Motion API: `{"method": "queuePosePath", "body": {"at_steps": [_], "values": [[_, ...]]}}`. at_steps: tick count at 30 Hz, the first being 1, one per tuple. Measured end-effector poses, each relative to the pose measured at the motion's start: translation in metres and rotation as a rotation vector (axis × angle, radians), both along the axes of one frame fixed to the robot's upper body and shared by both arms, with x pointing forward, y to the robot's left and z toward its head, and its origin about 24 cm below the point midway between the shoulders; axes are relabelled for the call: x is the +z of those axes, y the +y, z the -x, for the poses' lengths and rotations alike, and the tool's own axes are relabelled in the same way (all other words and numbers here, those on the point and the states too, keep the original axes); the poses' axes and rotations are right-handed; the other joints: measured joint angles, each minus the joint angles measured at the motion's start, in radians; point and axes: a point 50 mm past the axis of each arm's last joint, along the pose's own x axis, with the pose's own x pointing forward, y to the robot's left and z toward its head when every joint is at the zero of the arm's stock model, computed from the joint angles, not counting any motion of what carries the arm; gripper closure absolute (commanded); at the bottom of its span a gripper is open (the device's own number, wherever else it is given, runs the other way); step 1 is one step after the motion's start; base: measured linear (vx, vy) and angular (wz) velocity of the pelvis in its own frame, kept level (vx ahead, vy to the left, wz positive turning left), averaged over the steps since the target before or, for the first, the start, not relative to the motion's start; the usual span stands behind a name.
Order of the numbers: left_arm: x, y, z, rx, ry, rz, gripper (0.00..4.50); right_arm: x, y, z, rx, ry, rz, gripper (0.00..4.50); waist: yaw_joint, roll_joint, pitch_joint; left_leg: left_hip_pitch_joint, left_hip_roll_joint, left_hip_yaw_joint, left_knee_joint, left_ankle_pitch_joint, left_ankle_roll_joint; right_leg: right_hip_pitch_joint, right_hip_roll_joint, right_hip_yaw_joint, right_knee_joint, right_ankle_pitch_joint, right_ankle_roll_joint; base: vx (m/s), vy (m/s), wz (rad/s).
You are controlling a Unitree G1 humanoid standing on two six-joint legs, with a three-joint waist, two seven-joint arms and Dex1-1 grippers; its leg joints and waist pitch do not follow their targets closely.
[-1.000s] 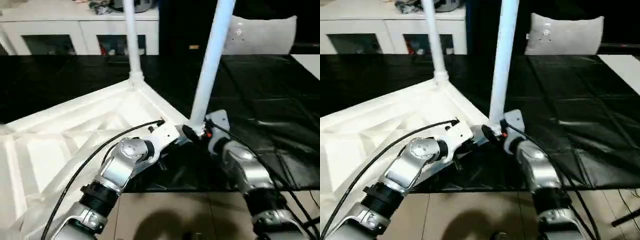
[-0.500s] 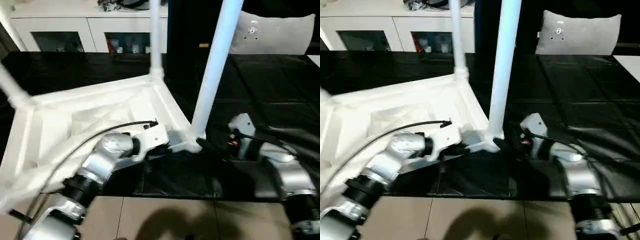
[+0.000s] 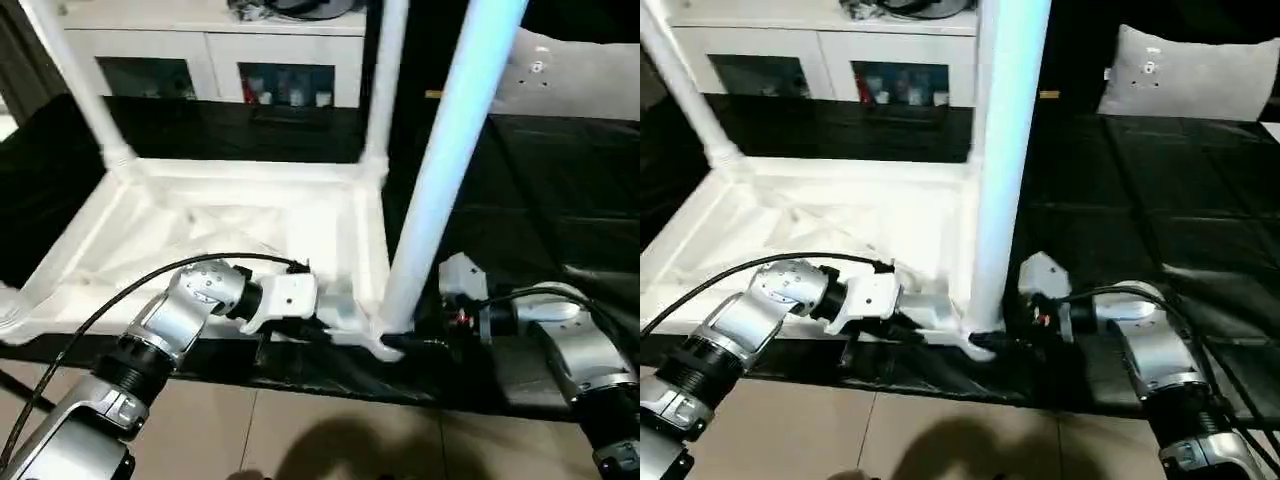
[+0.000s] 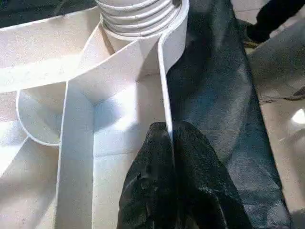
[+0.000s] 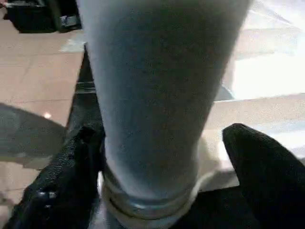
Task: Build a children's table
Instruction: Rotate leg to tighten
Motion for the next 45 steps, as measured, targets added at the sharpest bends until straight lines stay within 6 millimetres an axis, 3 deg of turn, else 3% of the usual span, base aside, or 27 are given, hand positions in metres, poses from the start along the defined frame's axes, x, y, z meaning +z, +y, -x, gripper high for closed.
{"method": "queuePosePath", "body": {"at_steps": [6,10,12,24,26,30,34,36,40,42,45], "values": [[0.0,0.001,-0.001,-0.027,0.013,-0.012,4.5,0.0,0.005,0.0,0.053,0.024,0.003,1.23,0.003,0.0,0.0,0.003,0.001,0.001,0.001,0.0,0.0,-0.001,0.0,0.001,0.006,-0.005,0.007,0.0,0.0,0.0],[0.0,0.001,-0.001,-0.034,0.017,-0.014,4.5,-0.001,0.006,0.002,0.072,0.046,-0.003,1.33,0.003,0.0,0.0,0.002,0.001,0.001,0.002,0.0,0.0,-0.001,0.0,0.002,0.006,-0.005,0.007,0.0,0.0,0.0],[0.0,0.001,-0.001,-0.036,0.017,-0.014,4.5,-0.001,0.006,0.002,0.072,0.051,-0.003,1.66,0.003,0.0,0.0,0.002,0.001,0.002,0.002,0.0,0.0,-0.001,0.0,0.002,0.006,-0.005,0.007,0.0,0.0,0.0],[-0.002,0.005,0.004,0.034,0.1,0.008,4.5,-0.008,0.016,0.011,0.024,0.089,-0.057,1.88,0.0,-0.007,-0.005,0.004,0.001,0.002,0.002,0.0,0.0,0.0,0.0,0.002,0.007,-0.005,0.008,0.0,0.0,0.0],[-0.003,0.009,0.003,0.119,0.115,0.015,4.5,-0.012,0.022,0.008,-0.059,0.097,-0.08,1.88,-0.013,-0.008,-0.005,0.005,0.001,0.002,0.003,0.0,-0.001,0.0,0.0,0.003,0.007,-0.005,0.007,0.0,0.0,0.0],[-0.004,0.008,-0.005,0.317,0.094,0.03,4.5,-0.016,0.035,-0.011,-0.303,0.099,-0.116,1.88,-0.061,-0.009,-0.004,0.005,0.0,-0.001,0.008,0.001,-0.001,-0.001,0.001,0.002,0.006,-0.005,0.008,0.0,0.0,0.0],[-0.008,-0.01,-0.008,0.524,0.073,0.087,4.5,-0.019,0.048,-0.032,-0.578,0.079,-0.145,1.89,-0.107,-0.009,-0.004,0.002,0.0,-0.007,0.012,0.001,-0.001,-0.001,0.001,0.0,-0.001,-0.005,0.008,0.0,0.0,0.0],[-0.009,-0.024,-0.01,0.617,0.069,0.113,4.5,-0.018,0.054,-0.042,-0.709,0.06,-0.136,1.89,-0.121,-0.009,-0.004,0.002,-0.001,-0.009,0.012,0.001,-0.001,-0.001,0.001,-0.005,-0.009,-0.005,0.008,0.0,0.0,0.0],[-0.009,-0.039,-0.012,0.692,0.042,0.136,4.5,-0.016,0.06,-0.051,-0.828,0.029,-0.117,1.89,-0.126,-0.009,-0.004,-0.001,-0.001,-0.011,0.012,0.001,-0.001,0.0,0.001,-0.007,-0.012,-0.005,0.008,0.0,0.0,0.0],[-0.008,-0.041,-0.013,0.694,0.025,0.131,4.5,-0.016,0.059,-0.052,-0.837,0.025,-0.123,1.33,-0.118,-0.009,-0.004,-0.002,0.0,-0.011,0.01,0.001,-0.001,0.0,0.001,-0.008,-0.011,-0.005,0.008,0.0,0.0,0.0],[-0.006,-0.042,-0.014,0.69,0.008,0.124,4.5,-0.016,0.057,-0.05,-0.831,0.028,-0.155,1.1,-0.106,-0.009,-0.004,-0.005,0.0,-0.011,0.008,0.001,-0.001,0.0,0.001,-0.008,-0.01,-0.004,0.007,0.0,0.0,0.0]]}}
